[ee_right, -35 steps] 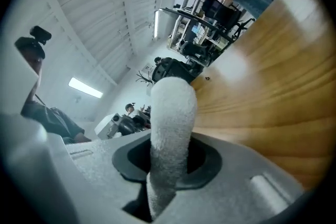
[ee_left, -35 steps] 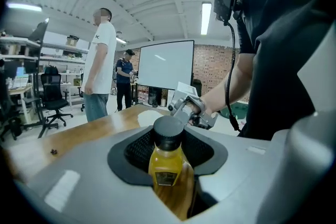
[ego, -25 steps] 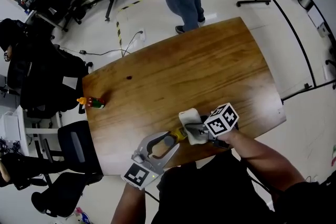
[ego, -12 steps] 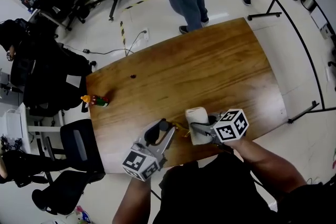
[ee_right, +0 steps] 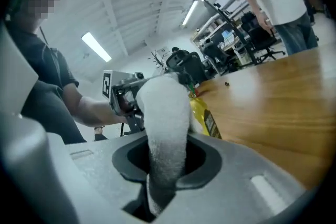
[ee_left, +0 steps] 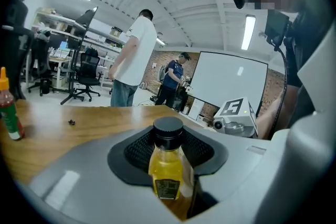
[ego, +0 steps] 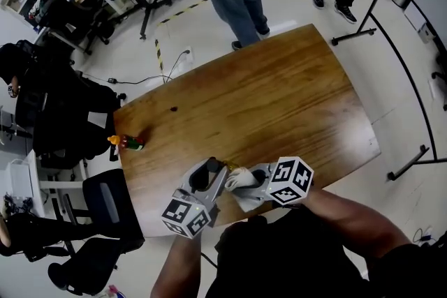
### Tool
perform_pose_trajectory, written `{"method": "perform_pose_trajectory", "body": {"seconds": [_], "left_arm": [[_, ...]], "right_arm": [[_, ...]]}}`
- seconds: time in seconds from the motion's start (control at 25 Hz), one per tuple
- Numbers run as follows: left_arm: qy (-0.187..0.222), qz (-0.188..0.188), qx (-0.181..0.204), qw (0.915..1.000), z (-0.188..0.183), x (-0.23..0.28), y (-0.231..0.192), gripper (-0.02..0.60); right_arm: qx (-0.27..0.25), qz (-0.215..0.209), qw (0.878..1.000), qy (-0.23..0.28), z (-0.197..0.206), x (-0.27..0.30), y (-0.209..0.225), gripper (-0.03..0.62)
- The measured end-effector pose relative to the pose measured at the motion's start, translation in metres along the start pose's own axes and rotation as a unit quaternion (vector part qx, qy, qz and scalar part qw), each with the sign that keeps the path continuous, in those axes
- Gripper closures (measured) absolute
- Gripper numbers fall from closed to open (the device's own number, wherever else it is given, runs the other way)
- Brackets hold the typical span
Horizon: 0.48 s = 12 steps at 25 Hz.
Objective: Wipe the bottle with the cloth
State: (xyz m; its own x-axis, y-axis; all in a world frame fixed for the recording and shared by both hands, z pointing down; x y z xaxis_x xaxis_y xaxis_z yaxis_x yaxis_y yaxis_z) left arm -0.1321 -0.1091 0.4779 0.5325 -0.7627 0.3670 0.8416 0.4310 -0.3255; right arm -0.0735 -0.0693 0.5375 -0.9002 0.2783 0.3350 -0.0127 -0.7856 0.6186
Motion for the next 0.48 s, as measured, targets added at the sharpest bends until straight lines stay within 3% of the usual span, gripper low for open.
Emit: {"method": "perform_pose_trajectory", "body": {"seconds": [0.2,0.48], "left_arm": [[-0.001,0.006,0.016,0.9998,0.003,0.001,0.01,0.405],[-0.001,0.005,0.023,0.9997,0.007,0.001,0.011,0.405]], "right_arm": [[0.076,0.016,0.995,-0.063,0.043,0.004,0.022,0.522],[0.179,0.063,0.973,-0.133,0.081,0.01,0.044,0.522]]}}
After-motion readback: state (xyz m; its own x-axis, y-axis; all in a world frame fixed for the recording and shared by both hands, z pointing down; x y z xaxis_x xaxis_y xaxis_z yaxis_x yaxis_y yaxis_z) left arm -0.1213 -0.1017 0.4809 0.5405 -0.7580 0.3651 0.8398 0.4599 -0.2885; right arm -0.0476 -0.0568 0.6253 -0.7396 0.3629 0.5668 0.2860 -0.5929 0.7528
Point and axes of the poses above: the fingertips, and each gripper's own axes: x forward along the fingers, y to its right, z out of its underside, the point moved 3 cm from there along -x, backward along the fingers, and after that the axes turned 2 degrees about -y, right-handed, at the moved point
